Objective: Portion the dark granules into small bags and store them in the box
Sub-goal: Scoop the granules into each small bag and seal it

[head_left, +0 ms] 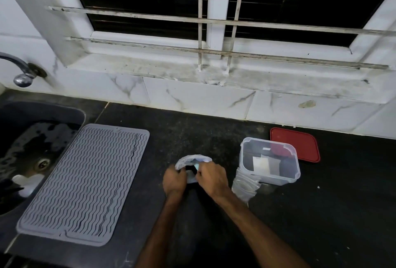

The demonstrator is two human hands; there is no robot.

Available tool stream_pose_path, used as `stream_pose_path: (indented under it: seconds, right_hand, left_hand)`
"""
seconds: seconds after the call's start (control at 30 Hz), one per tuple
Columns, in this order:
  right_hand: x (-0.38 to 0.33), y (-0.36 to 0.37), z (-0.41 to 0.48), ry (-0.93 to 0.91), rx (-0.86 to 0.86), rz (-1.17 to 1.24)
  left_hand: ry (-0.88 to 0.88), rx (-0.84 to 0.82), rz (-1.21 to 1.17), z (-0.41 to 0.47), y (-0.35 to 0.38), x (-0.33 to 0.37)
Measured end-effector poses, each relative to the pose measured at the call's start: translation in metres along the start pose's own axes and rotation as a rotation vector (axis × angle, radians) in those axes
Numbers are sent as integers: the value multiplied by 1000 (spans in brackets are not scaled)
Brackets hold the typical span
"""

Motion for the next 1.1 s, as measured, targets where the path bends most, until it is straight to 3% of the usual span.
stream_pose_path:
  seconds: [0.17,0.37,0.53,0.67,0.87,1.1]
  right_hand:
    - [19,5,1,148,20,175]
    - [35,17,-5,250,-18,395]
    - [46,30,-6,311,-86,558]
    - [50,39,-7,340,-111,604]
    - [46,37,-11,323,-131,606]
    - [47,41,-10,344,-129,642]
  left_hand:
    - [3,-85,48,3,8,2]
    - [9,-247,-261,2,23,14]
    - [33,-335,-271,3,30,17]
    - [2,-322,-312,4,29,10]
    - [12,-138,-333,4,16,9]
    - [39,-135,-382,2,20,15]
Point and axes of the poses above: each hand's wrist, its own z-axis towards the middle knuckle, its own y-axis out of the palm, x = y × z, the point moved 10 cm from there along z, towards the middle knuckle, and after that the axes turned 15 degrees about -z, right-handed, at the moved point
